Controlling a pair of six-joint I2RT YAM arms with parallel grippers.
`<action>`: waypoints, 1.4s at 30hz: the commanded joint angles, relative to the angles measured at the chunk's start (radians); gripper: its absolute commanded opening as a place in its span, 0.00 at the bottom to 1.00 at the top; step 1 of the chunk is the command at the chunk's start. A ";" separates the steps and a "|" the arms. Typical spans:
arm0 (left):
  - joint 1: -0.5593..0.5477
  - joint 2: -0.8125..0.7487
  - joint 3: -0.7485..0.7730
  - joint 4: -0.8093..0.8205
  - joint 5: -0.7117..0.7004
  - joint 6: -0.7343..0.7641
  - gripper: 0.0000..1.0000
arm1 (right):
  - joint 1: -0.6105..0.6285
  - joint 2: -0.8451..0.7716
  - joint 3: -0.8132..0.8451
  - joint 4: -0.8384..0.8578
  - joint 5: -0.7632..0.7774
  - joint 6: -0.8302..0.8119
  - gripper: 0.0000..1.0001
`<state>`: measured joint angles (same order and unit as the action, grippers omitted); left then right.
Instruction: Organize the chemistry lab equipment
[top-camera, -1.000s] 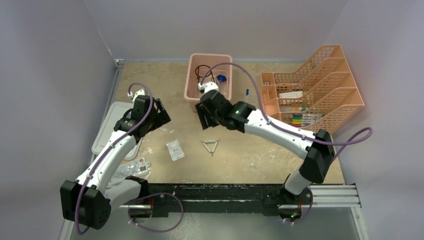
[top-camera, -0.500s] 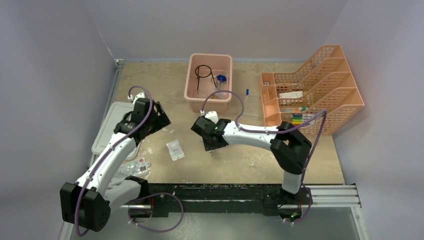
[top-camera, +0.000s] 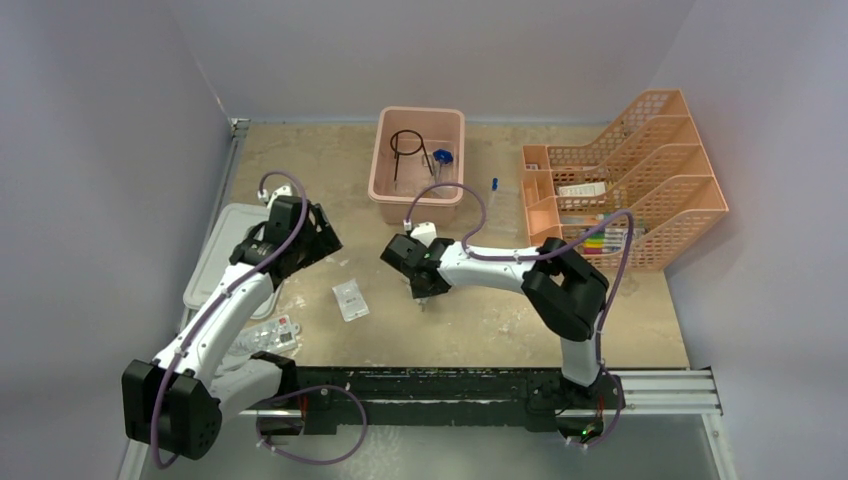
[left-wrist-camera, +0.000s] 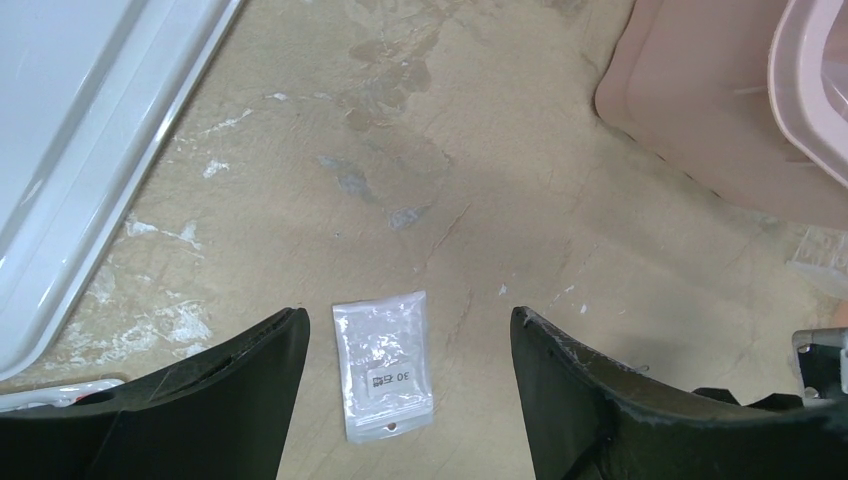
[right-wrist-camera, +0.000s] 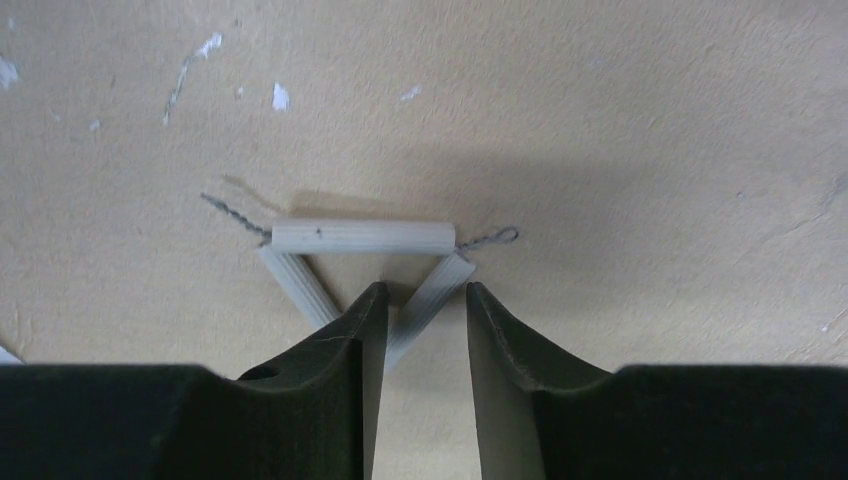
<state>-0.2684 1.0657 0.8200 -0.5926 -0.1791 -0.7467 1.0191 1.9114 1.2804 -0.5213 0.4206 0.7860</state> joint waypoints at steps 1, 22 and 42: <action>0.006 0.000 0.027 0.028 0.001 0.017 0.73 | -0.017 0.023 0.020 -0.029 0.055 0.028 0.38; 0.006 0.034 0.018 0.062 0.034 -0.003 0.72 | -0.057 -0.046 -0.095 0.172 -0.093 -0.076 0.00; 0.006 -0.026 0.074 0.132 -0.085 -0.038 0.71 | -0.324 -0.355 0.291 0.139 -0.140 -0.356 0.00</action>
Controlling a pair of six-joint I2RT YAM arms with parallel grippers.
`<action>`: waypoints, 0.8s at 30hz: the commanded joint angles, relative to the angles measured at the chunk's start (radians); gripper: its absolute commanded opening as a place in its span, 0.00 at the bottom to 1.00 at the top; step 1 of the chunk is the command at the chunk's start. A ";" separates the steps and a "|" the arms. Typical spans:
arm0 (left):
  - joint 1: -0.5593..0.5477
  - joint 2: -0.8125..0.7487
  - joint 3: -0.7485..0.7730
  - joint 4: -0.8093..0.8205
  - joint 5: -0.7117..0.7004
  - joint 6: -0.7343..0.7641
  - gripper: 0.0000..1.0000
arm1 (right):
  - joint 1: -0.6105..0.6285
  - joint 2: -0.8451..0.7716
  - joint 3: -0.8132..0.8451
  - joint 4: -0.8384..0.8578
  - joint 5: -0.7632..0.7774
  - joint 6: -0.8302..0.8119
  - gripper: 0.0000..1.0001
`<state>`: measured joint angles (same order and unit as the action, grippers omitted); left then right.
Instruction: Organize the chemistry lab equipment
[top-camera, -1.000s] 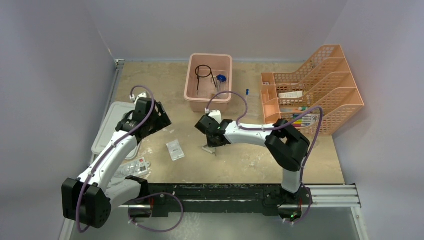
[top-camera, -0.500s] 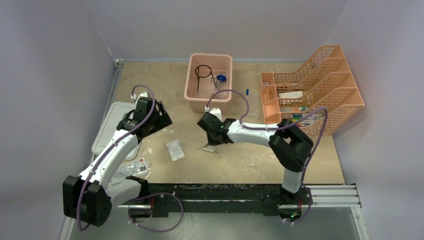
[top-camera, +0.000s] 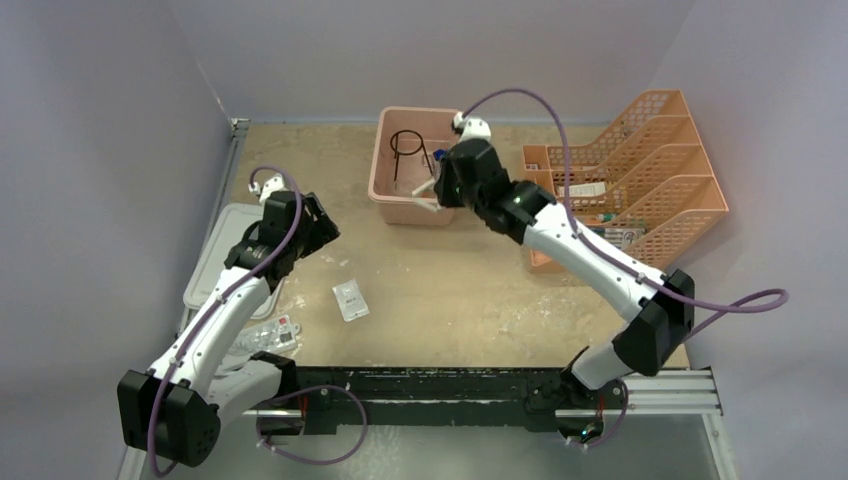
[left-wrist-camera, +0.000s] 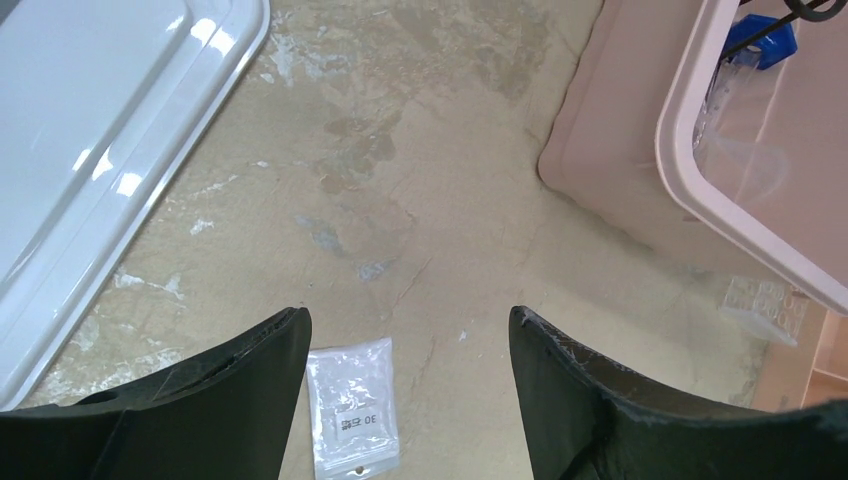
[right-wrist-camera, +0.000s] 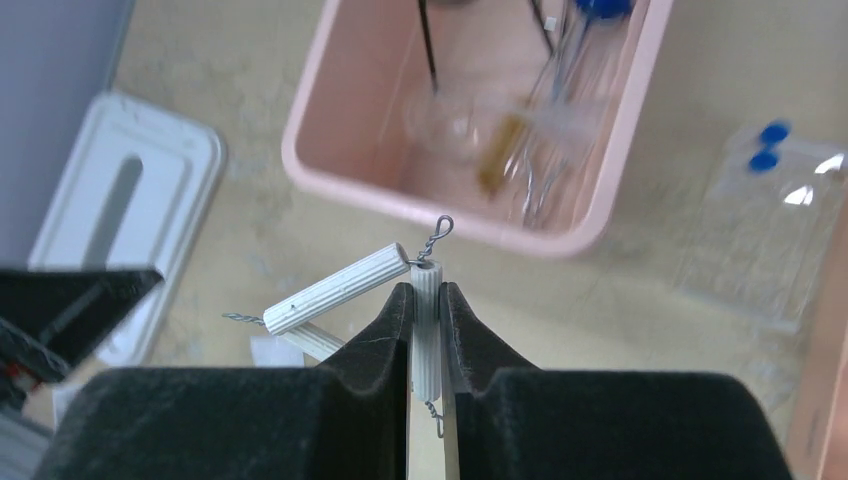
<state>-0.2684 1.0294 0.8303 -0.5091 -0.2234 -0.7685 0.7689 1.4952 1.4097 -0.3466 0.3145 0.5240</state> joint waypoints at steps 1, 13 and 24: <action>0.006 0.016 0.070 0.043 -0.042 -0.016 0.71 | -0.095 0.086 0.202 -0.037 -0.048 -0.112 0.00; 0.006 0.054 0.109 0.010 -0.091 -0.021 0.72 | -0.189 0.440 0.482 0.008 -0.197 -0.296 0.00; 0.006 0.128 0.039 0.057 -0.103 0.006 0.71 | -0.177 0.650 0.549 0.007 -0.192 -0.282 0.00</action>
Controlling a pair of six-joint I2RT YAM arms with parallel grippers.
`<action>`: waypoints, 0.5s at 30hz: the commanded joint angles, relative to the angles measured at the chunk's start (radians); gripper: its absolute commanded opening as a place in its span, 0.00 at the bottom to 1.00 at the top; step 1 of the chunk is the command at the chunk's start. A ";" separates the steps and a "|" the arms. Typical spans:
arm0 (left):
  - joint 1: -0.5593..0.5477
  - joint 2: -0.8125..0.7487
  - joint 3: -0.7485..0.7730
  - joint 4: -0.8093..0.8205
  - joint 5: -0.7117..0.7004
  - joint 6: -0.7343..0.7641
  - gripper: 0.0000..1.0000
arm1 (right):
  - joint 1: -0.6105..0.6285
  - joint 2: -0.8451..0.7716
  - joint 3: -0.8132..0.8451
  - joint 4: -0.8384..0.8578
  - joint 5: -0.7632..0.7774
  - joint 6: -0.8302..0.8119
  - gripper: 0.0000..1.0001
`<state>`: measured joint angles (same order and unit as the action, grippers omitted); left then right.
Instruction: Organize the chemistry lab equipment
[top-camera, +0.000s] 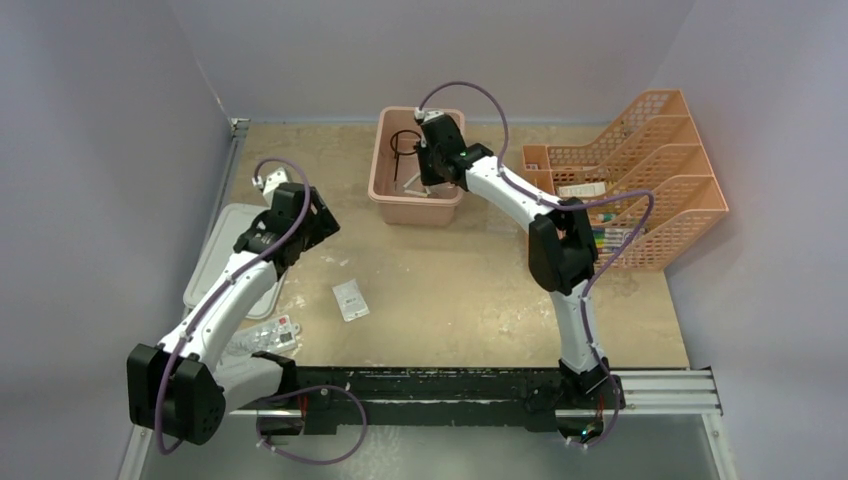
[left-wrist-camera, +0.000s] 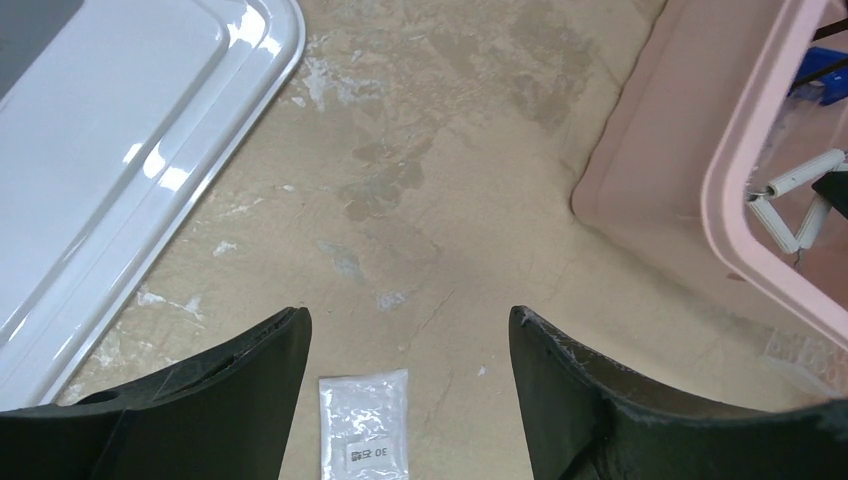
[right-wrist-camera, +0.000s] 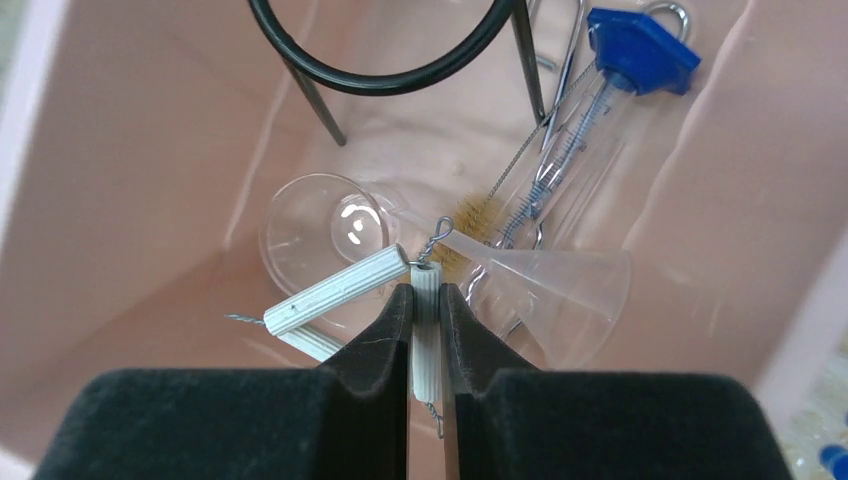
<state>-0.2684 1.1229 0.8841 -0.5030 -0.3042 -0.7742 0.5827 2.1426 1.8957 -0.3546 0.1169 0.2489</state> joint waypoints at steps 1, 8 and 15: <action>0.006 0.047 -0.016 0.053 -0.019 0.012 0.71 | 0.012 0.008 0.056 0.019 0.004 -0.003 0.00; 0.006 0.081 -0.027 0.066 0.001 0.012 0.71 | 0.015 0.055 0.039 0.052 -0.052 0.006 0.00; 0.006 0.090 -0.045 0.015 0.024 -0.009 0.71 | 0.015 0.078 0.050 0.064 -0.055 0.031 0.02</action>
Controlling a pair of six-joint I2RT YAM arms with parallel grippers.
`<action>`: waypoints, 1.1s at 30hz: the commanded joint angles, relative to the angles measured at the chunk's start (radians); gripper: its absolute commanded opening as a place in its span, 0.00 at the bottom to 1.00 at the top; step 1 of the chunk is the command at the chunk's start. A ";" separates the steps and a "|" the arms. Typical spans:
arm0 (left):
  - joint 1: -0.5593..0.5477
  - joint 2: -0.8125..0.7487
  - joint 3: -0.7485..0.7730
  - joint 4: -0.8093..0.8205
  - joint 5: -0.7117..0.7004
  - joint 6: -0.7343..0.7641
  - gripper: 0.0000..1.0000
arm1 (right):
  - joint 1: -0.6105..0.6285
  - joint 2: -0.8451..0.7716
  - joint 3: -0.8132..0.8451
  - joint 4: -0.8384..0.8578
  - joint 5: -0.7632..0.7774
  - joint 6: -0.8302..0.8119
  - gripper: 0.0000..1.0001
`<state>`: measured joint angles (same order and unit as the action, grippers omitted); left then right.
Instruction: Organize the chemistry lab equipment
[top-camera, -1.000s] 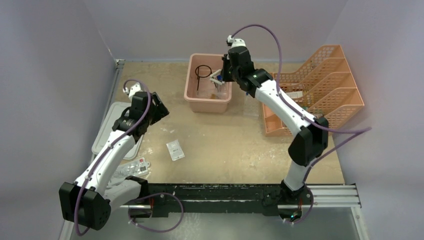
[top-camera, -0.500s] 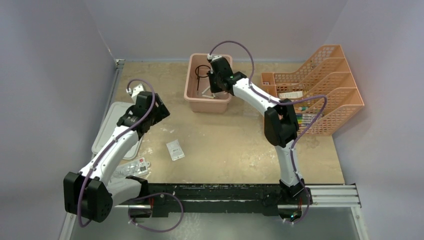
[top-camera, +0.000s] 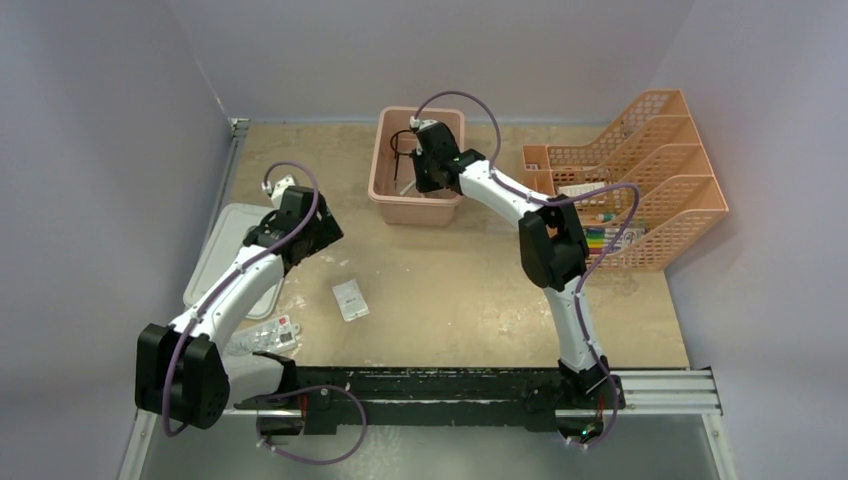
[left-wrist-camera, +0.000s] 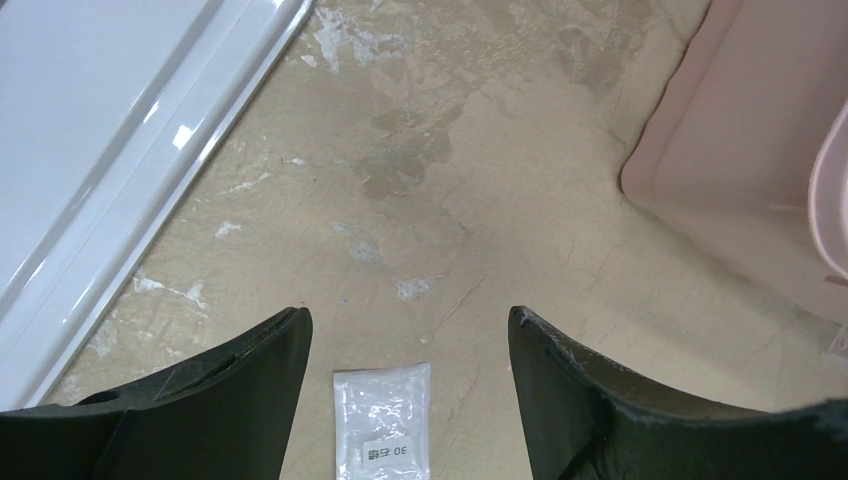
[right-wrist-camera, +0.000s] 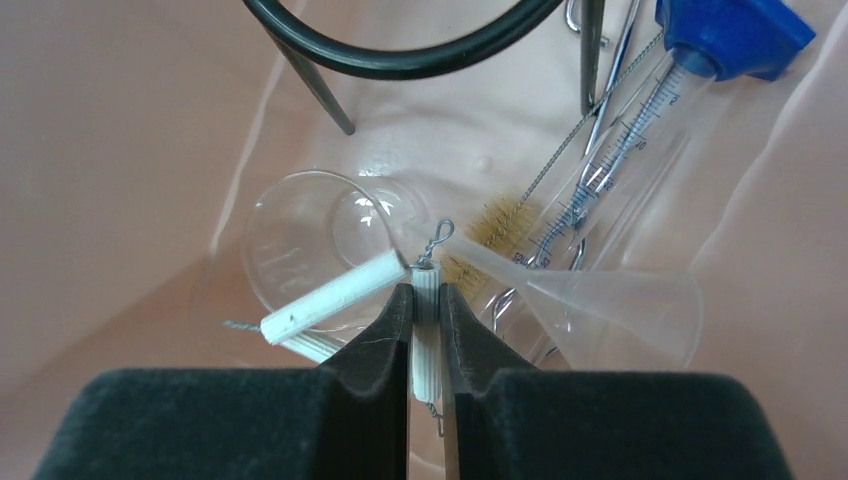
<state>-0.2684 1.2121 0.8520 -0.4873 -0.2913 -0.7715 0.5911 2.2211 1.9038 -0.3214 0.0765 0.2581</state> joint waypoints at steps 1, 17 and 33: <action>0.006 0.003 -0.017 -0.010 0.014 -0.017 0.71 | 0.006 -0.005 0.039 0.030 -0.009 0.025 0.04; 0.006 0.046 -0.062 -0.144 0.088 -0.023 0.69 | 0.006 -0.242 -0.019 -0.002 0.042 0.056 0.44; 0.005 0.110 -0.226 0.011 0.318 -0.087 0.52 | 0.209 -0.532 -0.211 -0.042 0.096 0.066 0.49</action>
<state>-0.2687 1.3109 0.6483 -0.5682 -0.0242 -0.8181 0.7170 1.7405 1.7599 -0.3611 0.1444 0.2939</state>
